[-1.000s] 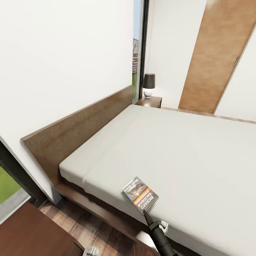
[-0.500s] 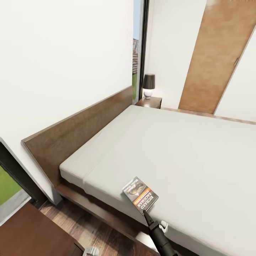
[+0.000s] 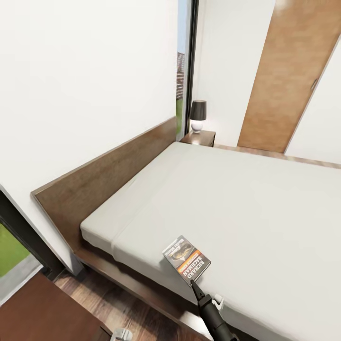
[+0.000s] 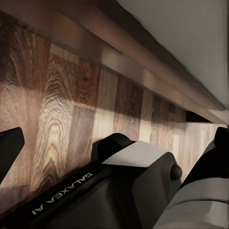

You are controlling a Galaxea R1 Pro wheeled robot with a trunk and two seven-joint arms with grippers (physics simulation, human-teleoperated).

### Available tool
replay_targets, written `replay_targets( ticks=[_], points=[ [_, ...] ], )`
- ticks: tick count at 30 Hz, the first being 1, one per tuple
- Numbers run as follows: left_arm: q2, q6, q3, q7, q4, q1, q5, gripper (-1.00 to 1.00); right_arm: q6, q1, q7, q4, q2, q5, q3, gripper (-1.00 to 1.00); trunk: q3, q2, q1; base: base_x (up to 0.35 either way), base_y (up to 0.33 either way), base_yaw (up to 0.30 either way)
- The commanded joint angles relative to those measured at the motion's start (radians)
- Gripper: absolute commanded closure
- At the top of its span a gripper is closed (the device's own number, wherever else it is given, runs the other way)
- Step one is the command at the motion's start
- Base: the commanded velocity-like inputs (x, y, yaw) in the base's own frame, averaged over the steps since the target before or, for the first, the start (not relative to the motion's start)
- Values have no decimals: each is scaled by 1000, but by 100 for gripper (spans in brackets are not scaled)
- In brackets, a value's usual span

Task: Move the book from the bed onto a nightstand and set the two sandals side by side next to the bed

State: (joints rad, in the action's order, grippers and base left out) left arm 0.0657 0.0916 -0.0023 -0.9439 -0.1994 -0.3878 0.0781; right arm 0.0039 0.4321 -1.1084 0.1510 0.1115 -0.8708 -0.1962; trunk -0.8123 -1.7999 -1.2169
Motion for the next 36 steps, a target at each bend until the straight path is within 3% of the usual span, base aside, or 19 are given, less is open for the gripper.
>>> replay_targets(
  ticks=[1,36],
  points=[
    [0,10,-1,-4,0,0,8,-100,1,1,-3,-1,1,6,-7,100,2,7,4,0,0,0],
    [2,11,0,-8,0,0,8,-100,3,1,-8,5,2,7,1,100,112,252,138,0,0,0]
  ],
)
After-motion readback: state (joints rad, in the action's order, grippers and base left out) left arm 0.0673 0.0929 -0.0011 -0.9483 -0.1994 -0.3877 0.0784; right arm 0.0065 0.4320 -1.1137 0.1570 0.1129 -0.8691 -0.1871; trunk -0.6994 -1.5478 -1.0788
